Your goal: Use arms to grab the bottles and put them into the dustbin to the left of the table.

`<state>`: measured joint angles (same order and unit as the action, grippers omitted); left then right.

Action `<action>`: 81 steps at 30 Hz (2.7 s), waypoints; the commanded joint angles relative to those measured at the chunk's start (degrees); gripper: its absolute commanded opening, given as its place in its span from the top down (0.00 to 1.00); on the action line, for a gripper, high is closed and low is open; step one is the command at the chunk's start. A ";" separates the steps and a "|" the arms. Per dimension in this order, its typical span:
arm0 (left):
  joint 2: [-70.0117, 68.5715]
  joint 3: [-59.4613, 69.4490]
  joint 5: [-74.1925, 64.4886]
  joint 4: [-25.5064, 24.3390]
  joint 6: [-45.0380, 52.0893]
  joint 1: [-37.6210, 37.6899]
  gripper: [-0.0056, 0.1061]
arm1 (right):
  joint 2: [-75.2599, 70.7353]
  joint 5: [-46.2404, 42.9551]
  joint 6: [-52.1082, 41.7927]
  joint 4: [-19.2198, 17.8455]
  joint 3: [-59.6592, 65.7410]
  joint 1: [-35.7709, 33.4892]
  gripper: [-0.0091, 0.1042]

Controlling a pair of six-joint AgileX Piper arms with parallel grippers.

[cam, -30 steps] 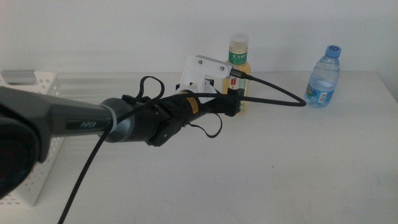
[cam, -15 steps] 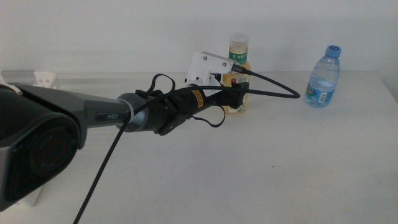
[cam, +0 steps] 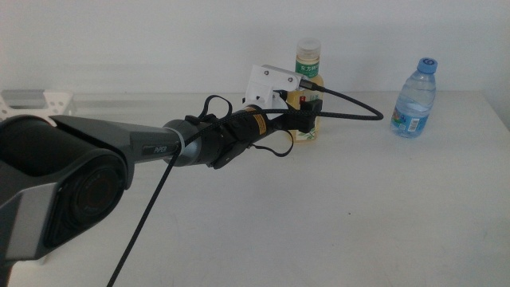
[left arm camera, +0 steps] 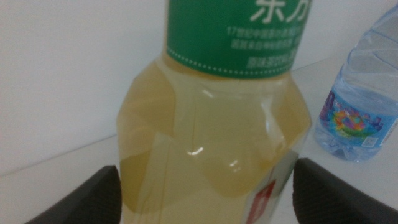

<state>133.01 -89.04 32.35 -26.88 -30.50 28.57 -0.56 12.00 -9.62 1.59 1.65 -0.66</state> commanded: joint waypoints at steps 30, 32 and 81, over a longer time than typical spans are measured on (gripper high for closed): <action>-3.38 -2.11 9.92 -17.49 -17.24 -5.04 0.14 | -1.57 -4.41 -0.69 -0.37 -0.45 0.37 0.33; -3.38 -2.11 14.13 -21.19 -18.68 -7.16 0.14 | -1.57 -4.41 -0.69 -0.37 -0.45 0.37 0.33; 8.13 -23.89 16.78 -47.08 -40.06 -11.40 0.93 | -1.57 -4.41 -0.69 -0.37 -0.45 0.37 0.33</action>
<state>145.57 -111.20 48.30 -75.84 -69.06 18.22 -0.56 12.00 -9.62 1.59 1.65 -0.66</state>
